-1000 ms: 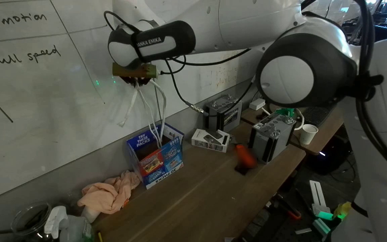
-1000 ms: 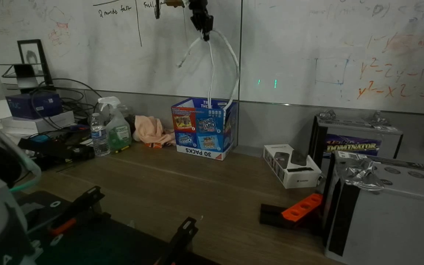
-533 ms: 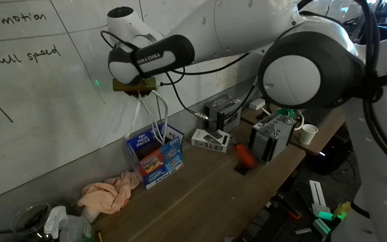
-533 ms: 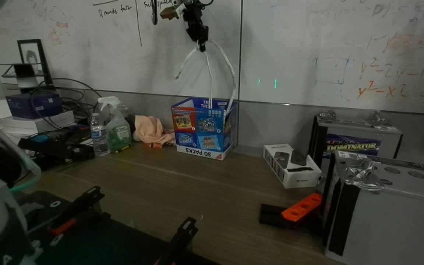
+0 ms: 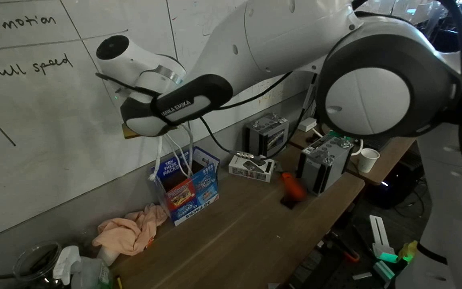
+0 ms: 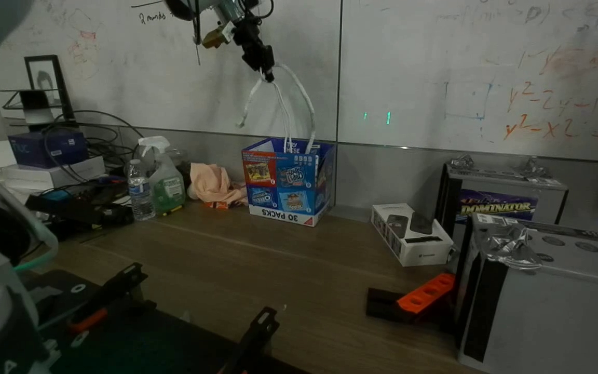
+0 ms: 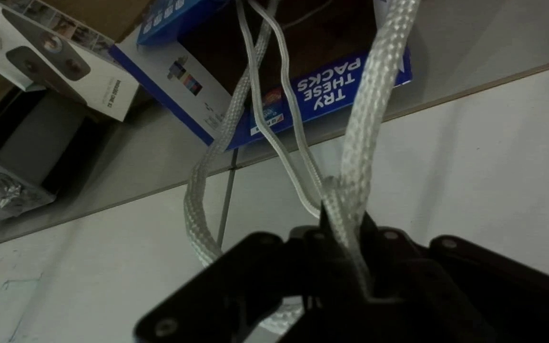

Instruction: Pick up the white ropes from the counter and put them in the box

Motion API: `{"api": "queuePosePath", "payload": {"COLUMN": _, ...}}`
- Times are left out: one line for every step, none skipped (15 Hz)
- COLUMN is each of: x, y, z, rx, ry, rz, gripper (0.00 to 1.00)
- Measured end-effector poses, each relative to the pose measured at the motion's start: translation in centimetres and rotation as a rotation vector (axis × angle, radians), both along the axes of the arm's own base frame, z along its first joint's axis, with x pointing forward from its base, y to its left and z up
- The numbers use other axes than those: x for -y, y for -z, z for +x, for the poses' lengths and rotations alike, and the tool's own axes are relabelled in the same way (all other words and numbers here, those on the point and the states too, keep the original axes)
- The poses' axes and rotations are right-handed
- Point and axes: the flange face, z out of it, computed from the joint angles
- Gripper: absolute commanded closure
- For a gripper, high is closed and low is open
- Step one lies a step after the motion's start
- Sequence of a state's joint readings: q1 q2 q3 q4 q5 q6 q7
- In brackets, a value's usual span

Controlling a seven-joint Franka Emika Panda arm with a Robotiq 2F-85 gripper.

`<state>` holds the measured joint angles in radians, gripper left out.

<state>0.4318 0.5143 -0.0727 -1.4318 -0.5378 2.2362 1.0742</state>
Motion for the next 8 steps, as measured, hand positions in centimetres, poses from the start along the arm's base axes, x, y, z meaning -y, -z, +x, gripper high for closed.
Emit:
{"api": "queuePosePath", "payload": {"x": -0.6, "y": 0.3, "z": -0.3, "rx": 0.017, "ry": 0.002, "rz": -0.025, "gripper": 0.98}}
{"api": "queuePosePath", "payload": {"x": -1.0, "y": 0.7, "z": -0.6, "rx": 0.033, "ry": 0.005, "rz": -0.047, "gripper": 0.98}}
{"api": "queuePosePath", "payload": {"x": -1.2, "y": 0.9, "z": -0.7, "rx": 0.049, "ry": 0.009, "rz": -0.068, "gripper": 0.98}}
{"api": "queuePosePath", "payload": {"x": -1.3, "y": 1.2, "z": -0.8, "rx": 0.064, "ry": 0.013, "rz": -0.088, "gripper": 0.98}}
{"api": "queuePosePath", "payload": {"x": -1.3, "y": 1.4, "z": -0.9, "rx": 0.078, "ry": 0.019, "rz": -0.105, "gripper": 0.98}}
{"api": "queuePosePath", "payload": {"x": -1.1, "y": 1.7, "z": -0.9, "rx": 0.088, "ry": 0.025, "rz": -0.119, "gripper": 0.98}}
{"api": "queuePosePath", "payload": {"x": -0.9, "y": 2.0, "z": -0.9, "rx": 0.096, "ry": 0.03, "rz": -0.134, "gripper": 0.98}}
{"api": "queuePosePath", "payload": {"x": -0.6, "y": 2.4, "z": -0.9, "rx": 0.099, "ry": 0.035, "rz": -0.145, "gripper": 0.98}}
